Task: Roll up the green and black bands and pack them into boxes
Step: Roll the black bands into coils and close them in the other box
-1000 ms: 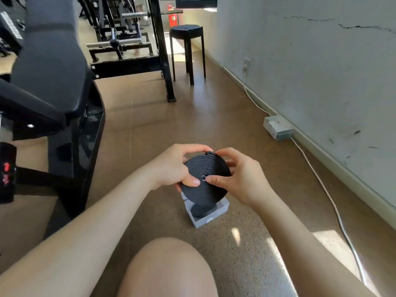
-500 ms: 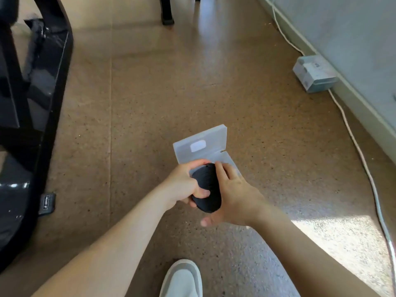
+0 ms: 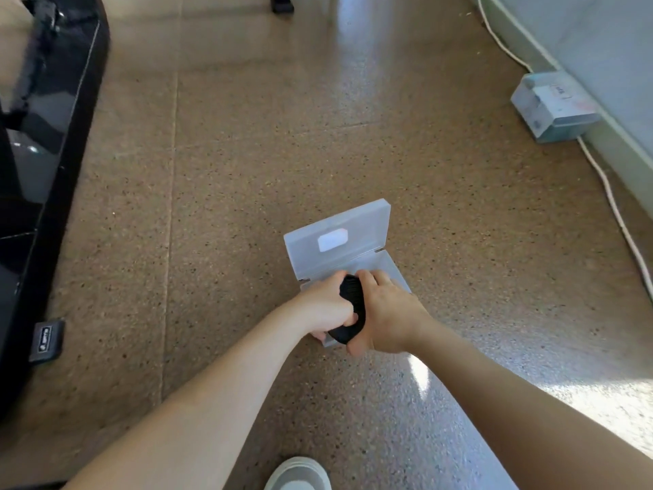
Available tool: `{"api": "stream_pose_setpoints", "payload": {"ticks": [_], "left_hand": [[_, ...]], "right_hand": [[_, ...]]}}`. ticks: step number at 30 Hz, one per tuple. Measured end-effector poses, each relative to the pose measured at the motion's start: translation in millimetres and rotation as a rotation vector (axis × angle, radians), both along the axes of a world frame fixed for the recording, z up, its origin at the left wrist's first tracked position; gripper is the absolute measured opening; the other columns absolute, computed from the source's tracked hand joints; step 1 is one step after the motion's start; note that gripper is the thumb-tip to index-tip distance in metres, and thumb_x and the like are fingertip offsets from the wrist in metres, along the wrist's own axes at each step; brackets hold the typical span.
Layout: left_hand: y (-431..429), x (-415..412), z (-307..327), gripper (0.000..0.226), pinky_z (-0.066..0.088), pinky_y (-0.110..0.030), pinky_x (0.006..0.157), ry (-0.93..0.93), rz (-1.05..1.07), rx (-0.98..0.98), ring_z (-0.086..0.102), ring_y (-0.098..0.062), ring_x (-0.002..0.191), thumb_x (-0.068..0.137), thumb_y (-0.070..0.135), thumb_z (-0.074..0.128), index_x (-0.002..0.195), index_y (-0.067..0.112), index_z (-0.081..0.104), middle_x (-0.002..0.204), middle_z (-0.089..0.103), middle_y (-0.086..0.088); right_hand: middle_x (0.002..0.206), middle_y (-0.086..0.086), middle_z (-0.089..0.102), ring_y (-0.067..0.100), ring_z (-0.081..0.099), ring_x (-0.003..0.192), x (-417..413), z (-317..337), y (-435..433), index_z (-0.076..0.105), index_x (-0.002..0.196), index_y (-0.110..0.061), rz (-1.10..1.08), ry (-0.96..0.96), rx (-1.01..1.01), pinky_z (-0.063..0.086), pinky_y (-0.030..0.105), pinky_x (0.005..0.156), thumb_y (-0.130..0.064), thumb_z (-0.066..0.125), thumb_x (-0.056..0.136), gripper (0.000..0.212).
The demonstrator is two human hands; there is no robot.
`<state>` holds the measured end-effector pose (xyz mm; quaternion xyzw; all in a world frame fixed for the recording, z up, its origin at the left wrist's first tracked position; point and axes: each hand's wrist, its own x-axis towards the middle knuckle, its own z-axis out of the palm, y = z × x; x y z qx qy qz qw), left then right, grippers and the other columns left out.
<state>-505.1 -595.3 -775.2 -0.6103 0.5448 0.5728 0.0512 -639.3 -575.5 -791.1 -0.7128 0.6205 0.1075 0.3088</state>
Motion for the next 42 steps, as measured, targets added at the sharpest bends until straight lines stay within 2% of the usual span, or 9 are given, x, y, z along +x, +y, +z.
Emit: {"api": "stream_pose_setpoints", "payload": {"ticks": [4, 6, 12, 15, 23, 27, 31, 37, 42], "left_hand": [[2.8, -1.8, 0.1, 0.030, 0.044, -0.033, 0.067, -0.394, -0.380, -0.425, 0.057, -0.023, 0.091, 0.087, 0.037, 0.052, 0.115, 0.026, 0.050, 0.100, 0.061, 0.001], [5.9, 4.1, -7.2, 0.028, 0.046, -0.034, 0.072, -0.331, -0.402, -0.553, 0.057, -0.024, 0.100, 0.086, 0.038, 0.056, 0.111, 0.026, 0.056, 0.104, 0.063, 0.003], [4.9, 33.5, -19.3, 0.042, 0.045, -0.039, 0.095, -0.006, -0.332, -0.337, 0.054, -0.018, 0.111, 0.079, 0.023, 0.069, 0.121, 0.022, 0.062, 0.122, 0.059, 0.009], [6.7, 31.5, -27.1, 0.048, 0.041, -0.031, 0.098, -0.075, -0.350, -0.483, 0.051, -0.018, 0.122, 0.084, 0.024, 0.069, 0.131, 0.022, 0.058, 0.135, 0.055, 0.010], [5.6, 16.6, -35.4, 0.026, 0.049, -0.032, 0.077, -0.345, -0.396, -0.687, 0.060, -0.021, 0.105, 0.093, 0.025, 0.053, 0.117, 0.031, 0.061, 0.117, 0.060, 0.010], [4.8, 11.7, -34.2, 0.022, 0.045, -0.033, 0.070, -0.396, -0.455, -0.703, 0.060, -0.024, 0.100, 0.090, 0.020, 0.052, 0.108, 0.029, 0.060, 0.106, 0.058, 0.006], [5.1, 10.0, -32.0, 0.021, 0.045, -0.034, 0.071, -0.426, -0.489, -0.705, 0.060, -0.024, 0.100, 0.090, 0.018, 0.052, 0.107, 0.026, 0.060, 0.106, 0.058, 0.004], [5.3, 4.4, -29.9, 0.014, 0.042, -0.034, 0.067, -0.467, -0.509, -0.724, 0.060, -0.026, 0.098, 0.090, 0.018, 0.054, 0.103, 0.023, 0.058, 0.105, 0.057, 0.002], [5.0, 1.8, -30.5, 0.018, 0.042, -0.036, 0.068, -0.486, -0.508, -0.725, 0.059, -0.027, 0.101, 0.092, 0.018, 0.052, 0.108, 0.023, 0.058, 0.109, 0.057, 0.001]], "right_hand": [[0.112, 0.000, 0.041, 0.022, 0.047, 0.106, 0.0, -5.8, -12.5, 0.036, 0.116, -0.020, -0.014, 0.006, 0.062, 0.046, 0.041, 0.082, -0.047, 0.080, 0.050, 0.083], [0.110, 0.000, 0.042, 0.021, 0.047, 0.104, 1.3, -7.8, -17.6, 0.038, 0.114, -0.021, -0.025, 0.018, 0.085, 0.048, 0.043, 0.085, -0.048, 0.079, 0.050, 0.080], [0.114, 0.002, 0.042, 0.023, 0.049, 0.108, 4.2, -12.4, -24.9, 0.040, 0.119, -0.019, -0.100, 0.041, 0.140, 0.048, 0.043, 0.091, -0.051, 0.077, 0.049, 0.085], [0.118, 0.003, 0.042, 0.024, 0.050, 0.109, 5.7, -15.2, -26.5, 0.040, 0.123, -0.016, -0.136, 0.037, 0.152, 0.049, 0.041, 0.090, -0.056, 0.073, 0.049, 0.091], [0.122, 0.008, 0.044, 0.025, 0.051, 0.113, 11.1, -25.6, -20.6, 0.037, 0.131, -0.010, -0.309, 0.094, 0.066, 0.050, 0.035, 0.085, -0.061, 0.074, 0.058, 0.097], [0.133, 0.008, 0.045, 0.026, 0.050, 0.120, 13.1, -26.1, -19.4, 0.029, 0.140, -0.006, -0.206, 0.213, 0.051, 0.042, 0.035, 0.086, -0.072, 0.062, 0.065, 0.105], [0.146, 0.009, 0.037, 0.025, 0.038, 0.133, 12.3, -20.5, -19.2, 0.023, 0.148, -0.005, 0.045, 0.441, -0.014, 0.024, 0.045, 0.108, -0.082, 0.040, 0.075, 0.107], [0.159, 0.006, 0.015, 0.022, 0.005, 0.145, 0.0, -21.9, -9.1, 0.022, 0.149, -0.007, 0.062, 0.394, -0.136, 0.021, 0.048, 0.107, -0.085, 0.024, 0.078, 0.105], [0.136, -0.001, 0.048, 0.025, 0.029, 0.127, -12.7, -22.4, 4.5, 0.046, 0.126, -0.019, -0.028, 0.294, -0.332, 0.030, 0.040, 0.094, -0.082, 0.038, 0.077, 0.080]]}}
